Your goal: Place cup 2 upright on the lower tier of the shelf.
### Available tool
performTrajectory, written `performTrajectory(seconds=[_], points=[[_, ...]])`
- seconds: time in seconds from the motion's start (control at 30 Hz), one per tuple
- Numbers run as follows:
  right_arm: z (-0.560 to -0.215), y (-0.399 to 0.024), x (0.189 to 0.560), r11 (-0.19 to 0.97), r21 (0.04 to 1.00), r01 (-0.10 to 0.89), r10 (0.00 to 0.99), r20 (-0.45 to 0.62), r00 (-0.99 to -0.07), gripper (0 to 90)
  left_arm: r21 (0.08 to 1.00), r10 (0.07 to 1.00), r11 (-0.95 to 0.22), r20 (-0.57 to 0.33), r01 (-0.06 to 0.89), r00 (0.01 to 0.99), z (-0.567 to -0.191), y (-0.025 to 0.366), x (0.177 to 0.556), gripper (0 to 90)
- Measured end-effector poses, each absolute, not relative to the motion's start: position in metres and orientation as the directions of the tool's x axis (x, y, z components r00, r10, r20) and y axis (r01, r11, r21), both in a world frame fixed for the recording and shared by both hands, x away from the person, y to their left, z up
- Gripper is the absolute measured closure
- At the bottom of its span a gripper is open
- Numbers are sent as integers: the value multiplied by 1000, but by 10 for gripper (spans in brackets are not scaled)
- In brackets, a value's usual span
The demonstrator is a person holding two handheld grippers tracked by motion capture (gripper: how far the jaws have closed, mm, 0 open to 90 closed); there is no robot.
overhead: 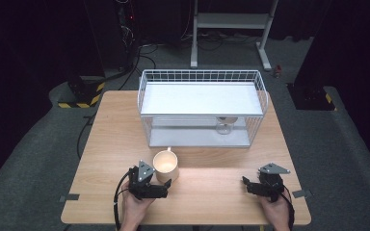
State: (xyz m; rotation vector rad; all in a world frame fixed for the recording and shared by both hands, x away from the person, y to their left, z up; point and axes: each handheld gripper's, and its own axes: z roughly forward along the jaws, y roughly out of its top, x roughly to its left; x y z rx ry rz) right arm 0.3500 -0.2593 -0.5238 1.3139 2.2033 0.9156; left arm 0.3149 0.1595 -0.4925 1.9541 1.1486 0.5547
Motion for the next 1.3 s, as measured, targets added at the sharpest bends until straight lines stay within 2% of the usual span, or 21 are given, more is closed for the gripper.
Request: performTrajectory(seconds=[0.4,0.77,1.3], points=[[-524,-259,350,338,716,611,883,-17,-469,213,798,866,-282,-28,533,500,-488,151,329,2],[-524,-259,350,338,716,611,883,-17,-468,213,801,870,-313,26,510,492,-488,143,338,10],[-524,-259,350,338,716,611,883,-18,-468,213,816,875,-302,33,493,483,-493,136,342,94]])
